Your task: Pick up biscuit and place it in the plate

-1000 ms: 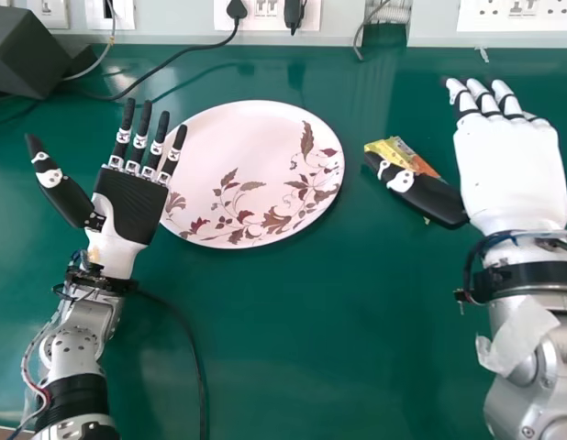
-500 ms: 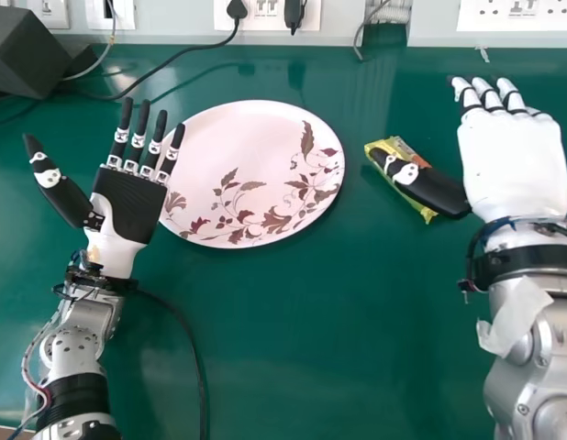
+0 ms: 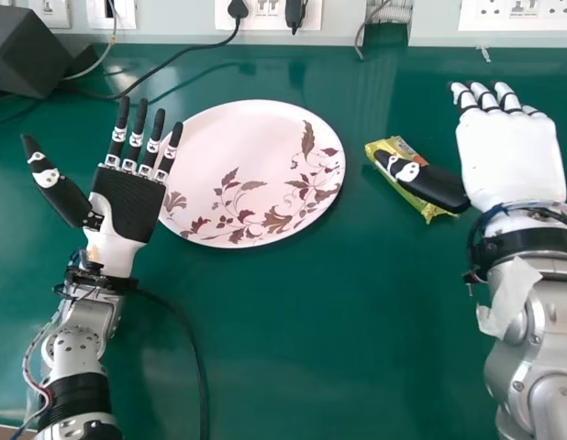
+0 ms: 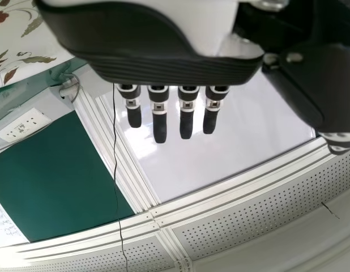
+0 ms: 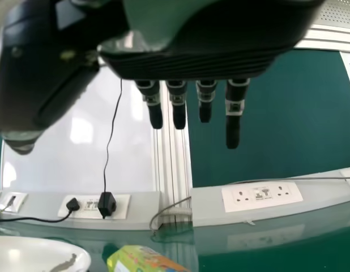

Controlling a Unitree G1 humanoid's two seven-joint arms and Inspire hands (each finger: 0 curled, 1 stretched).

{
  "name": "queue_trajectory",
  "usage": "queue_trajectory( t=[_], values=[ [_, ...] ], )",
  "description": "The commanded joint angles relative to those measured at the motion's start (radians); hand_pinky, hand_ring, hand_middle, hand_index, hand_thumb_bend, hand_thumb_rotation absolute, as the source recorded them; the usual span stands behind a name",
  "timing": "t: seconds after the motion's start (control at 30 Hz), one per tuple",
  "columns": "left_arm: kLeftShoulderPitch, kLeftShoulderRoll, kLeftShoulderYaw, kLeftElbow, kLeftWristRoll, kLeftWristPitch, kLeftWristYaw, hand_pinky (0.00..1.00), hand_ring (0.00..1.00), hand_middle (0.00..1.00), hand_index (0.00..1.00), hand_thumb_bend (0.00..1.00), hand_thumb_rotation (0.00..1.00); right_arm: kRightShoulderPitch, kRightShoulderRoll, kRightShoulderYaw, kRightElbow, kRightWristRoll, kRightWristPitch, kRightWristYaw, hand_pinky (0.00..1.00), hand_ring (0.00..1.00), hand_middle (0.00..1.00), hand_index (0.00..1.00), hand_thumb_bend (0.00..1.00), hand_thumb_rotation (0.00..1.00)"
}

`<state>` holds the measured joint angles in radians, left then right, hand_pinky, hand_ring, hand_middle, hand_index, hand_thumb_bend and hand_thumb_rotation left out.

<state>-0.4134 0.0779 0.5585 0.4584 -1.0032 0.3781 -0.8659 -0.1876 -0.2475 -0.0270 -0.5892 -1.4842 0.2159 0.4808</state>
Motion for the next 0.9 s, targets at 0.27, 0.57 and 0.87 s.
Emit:
queue_trajectory(
  t=[0.27,0.57,0.87],
  values=[
    [0.048,-0.042,-0.008,0.069,0.008,-0.004,-0.006,1.00,0.93,0.97,0.98,1.00,0.63,-0.057,-0.048,0.011,0.055,0.019,0.009,0.044,0.78,0.95,1.00,1.00,1.00,0.28],
    [0.043,-0.044,-0.009,0.074,0.010,-0.014,-0.006,1.00,0.94,0.97,0.98,1.00,0.62,-0.098,-0.081,0.030,0.094,0.027,0.024,0.098,0.77,0.95,1.00,1.00,0.99,0.29],
    [0.035,-0.044,-0.009,0.080,0.011,-0.014,-0.009,1.00,0.92,0.95,0.92,1.00,0.62,-0.157,-0.141,0.065,0.154,0.037,0.008,0.160,0.78,0.92,1.00,1.00,0.99,0.29]
  ],
)
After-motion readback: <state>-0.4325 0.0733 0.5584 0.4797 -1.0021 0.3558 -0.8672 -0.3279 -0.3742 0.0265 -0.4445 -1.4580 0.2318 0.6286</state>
